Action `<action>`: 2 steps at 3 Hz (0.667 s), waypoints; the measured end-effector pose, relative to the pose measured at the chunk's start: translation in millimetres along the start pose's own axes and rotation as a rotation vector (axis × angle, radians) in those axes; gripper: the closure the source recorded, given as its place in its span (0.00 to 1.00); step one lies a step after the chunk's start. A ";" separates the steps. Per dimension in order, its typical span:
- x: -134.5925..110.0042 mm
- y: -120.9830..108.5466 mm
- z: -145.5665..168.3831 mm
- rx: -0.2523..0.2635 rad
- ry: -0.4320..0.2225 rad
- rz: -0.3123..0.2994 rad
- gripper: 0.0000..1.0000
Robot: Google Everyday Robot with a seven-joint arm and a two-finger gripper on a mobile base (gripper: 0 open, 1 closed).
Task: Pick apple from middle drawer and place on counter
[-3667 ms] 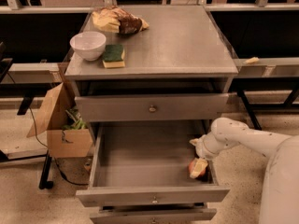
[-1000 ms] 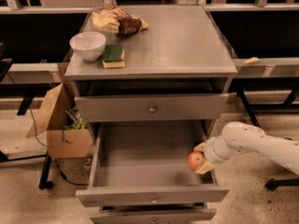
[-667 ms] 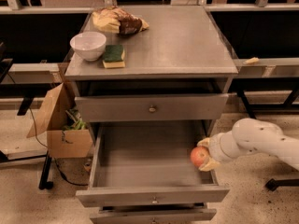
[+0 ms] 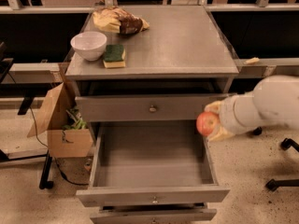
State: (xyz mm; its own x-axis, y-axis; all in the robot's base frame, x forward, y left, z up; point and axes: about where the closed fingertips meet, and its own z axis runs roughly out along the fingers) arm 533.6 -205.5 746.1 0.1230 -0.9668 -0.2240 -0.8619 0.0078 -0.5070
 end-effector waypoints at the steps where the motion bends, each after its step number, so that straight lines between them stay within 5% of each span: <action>1: -35.7 -79.8 -75.8 0.125 0.051 -0.047 1.00; 2: -69.0 -153.5 -116.3 0.207 0.078 -0.066 1.00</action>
Offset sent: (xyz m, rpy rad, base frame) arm 0.1229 0.0695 0.2928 -0.0937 -0.3274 -0.0451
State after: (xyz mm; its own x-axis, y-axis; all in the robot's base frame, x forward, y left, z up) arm 600.2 -169.8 936.2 0.1309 -0.9837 -0.1237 -0.7329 -0.0119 -0.6802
